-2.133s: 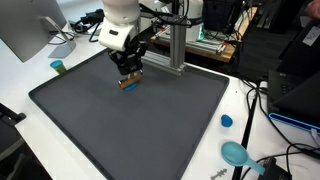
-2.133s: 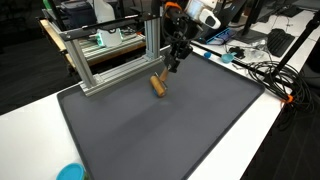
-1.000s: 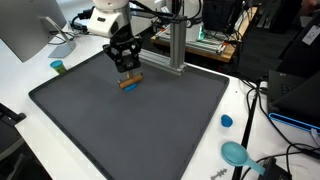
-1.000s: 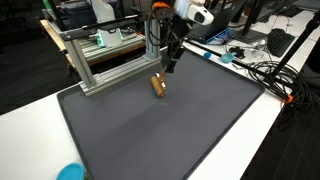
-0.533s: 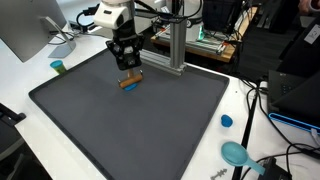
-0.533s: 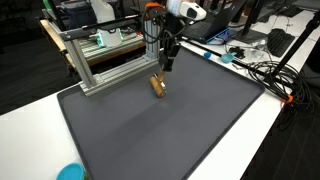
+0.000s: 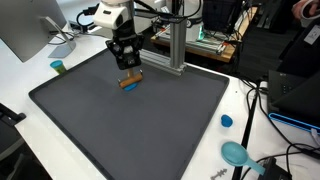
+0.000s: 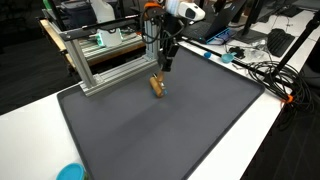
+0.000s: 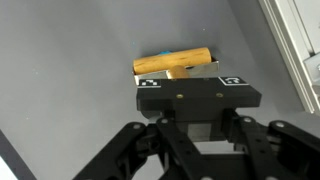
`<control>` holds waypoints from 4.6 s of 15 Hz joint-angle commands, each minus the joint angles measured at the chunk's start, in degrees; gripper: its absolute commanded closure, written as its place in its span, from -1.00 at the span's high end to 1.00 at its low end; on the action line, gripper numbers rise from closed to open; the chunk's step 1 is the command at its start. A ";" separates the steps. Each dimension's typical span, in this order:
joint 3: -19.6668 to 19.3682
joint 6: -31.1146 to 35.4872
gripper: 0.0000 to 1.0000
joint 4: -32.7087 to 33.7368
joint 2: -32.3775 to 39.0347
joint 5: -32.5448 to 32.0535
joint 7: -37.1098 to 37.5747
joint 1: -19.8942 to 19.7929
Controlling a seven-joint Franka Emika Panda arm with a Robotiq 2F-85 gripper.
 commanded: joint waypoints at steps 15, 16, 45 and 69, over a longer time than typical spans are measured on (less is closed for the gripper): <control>-1.69 -8.14 -0.56 5.31 10.08 -2.46 8.56 1.49; -1.70 -8.85 -0.56 5.59 10.23 -2.46 8.83 1.47; -4.38 -16.70 -0.56 8.14 -2.26 4.78 22.70 -3.16; -6.94 -23.88 -0.56 -5.87 -24.95 25.34 48.25 -1.15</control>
